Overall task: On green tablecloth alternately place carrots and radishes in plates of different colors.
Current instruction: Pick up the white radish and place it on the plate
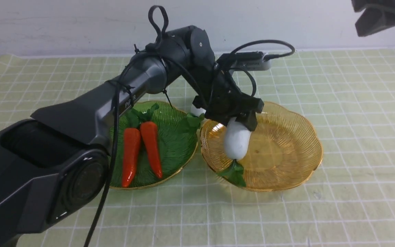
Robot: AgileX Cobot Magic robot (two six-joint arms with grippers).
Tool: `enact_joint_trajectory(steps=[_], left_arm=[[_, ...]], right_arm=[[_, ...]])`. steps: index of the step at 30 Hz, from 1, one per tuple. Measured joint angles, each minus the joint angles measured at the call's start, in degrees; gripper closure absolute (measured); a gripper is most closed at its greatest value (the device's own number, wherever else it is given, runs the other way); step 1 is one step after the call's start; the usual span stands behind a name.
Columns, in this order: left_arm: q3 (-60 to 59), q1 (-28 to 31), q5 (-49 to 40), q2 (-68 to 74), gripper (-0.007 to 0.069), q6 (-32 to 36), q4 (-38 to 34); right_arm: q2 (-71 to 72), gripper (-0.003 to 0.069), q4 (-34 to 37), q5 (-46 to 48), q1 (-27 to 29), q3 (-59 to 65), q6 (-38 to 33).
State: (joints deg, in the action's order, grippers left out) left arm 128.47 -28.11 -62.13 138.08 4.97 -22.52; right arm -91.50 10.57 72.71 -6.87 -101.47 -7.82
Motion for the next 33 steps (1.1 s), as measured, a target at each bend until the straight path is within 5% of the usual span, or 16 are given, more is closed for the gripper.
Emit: enact_joint_trajectory(steps=[7, 20, 33], left_arm=[[6.11, 2.32, -4.36, 0.16, -0.0023, -4.04, 2.37], [8.88, 8.15, 9.61, 3.33, -0.0007, -4.97, 11.21], [8.88, 7.84, 11.44, 9.45, 0.0034, -3.37, 8.84]], right_arm=[[0.17, 0.0673, 1.19, -0.57, 0.24, 4.31, -1.39], [0.12, 0.0673, 3.42, -2.08, 0.24, 7.18, -4.31], [0.12, 0.0673, 3.42, -2.08, 0.24, 7.18, -4.38]])
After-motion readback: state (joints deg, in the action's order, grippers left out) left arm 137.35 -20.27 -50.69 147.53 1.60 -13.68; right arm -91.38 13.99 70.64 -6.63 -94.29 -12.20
